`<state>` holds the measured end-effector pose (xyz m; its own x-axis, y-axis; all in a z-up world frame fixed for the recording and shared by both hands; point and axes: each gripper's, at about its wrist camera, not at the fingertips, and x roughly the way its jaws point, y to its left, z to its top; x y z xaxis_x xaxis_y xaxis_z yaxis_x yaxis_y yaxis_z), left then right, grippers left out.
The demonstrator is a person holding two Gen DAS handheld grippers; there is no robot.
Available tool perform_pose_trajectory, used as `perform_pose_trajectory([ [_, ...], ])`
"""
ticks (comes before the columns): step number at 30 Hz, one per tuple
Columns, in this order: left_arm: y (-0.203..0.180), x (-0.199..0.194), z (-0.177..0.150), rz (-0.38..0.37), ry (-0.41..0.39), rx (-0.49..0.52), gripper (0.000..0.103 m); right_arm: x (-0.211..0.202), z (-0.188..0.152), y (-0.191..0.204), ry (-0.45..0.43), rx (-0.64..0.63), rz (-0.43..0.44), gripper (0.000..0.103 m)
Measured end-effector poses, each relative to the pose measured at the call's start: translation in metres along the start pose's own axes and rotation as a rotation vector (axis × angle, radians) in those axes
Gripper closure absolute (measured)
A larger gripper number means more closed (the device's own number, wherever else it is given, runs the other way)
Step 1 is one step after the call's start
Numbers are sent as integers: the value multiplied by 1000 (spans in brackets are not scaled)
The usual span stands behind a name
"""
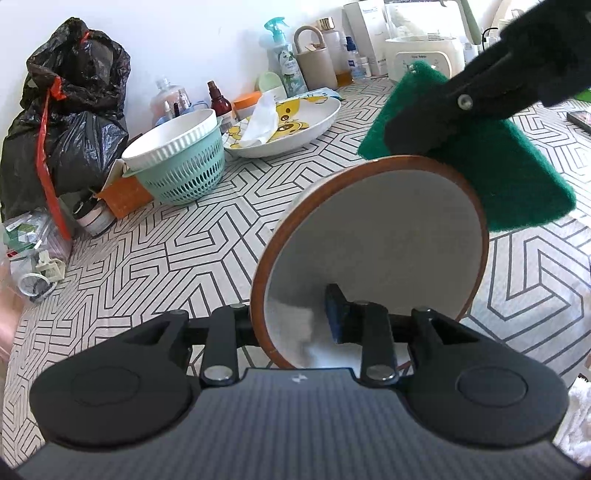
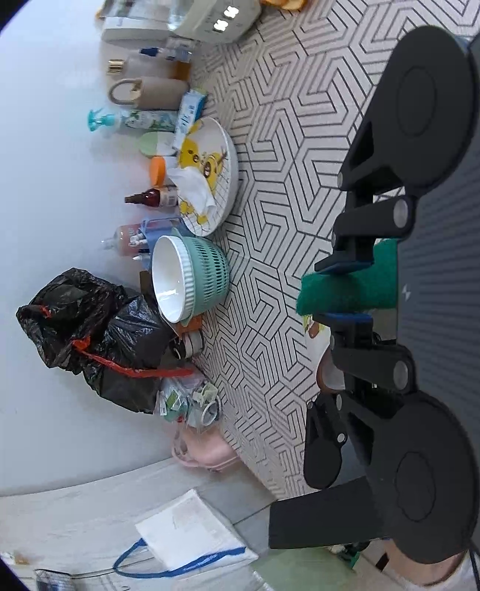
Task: Clean bowl
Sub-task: 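Wipe the pad across the bowl's outer bottom with the right tool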
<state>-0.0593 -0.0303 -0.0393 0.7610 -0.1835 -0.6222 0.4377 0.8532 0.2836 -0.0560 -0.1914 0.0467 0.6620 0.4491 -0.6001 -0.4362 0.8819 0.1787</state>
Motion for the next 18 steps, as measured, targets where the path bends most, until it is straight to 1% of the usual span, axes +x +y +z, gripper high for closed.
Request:
perform_pose_trajectory([
  [13, 0, -1, 0, -4, 4, -14, 73, -3, -2, 7, -20, -20, -17, 81],
  [18, -2, -1, 0, -1, 5, -7, 73, -2, -4, 2, -17, 0, -17, 81],
])
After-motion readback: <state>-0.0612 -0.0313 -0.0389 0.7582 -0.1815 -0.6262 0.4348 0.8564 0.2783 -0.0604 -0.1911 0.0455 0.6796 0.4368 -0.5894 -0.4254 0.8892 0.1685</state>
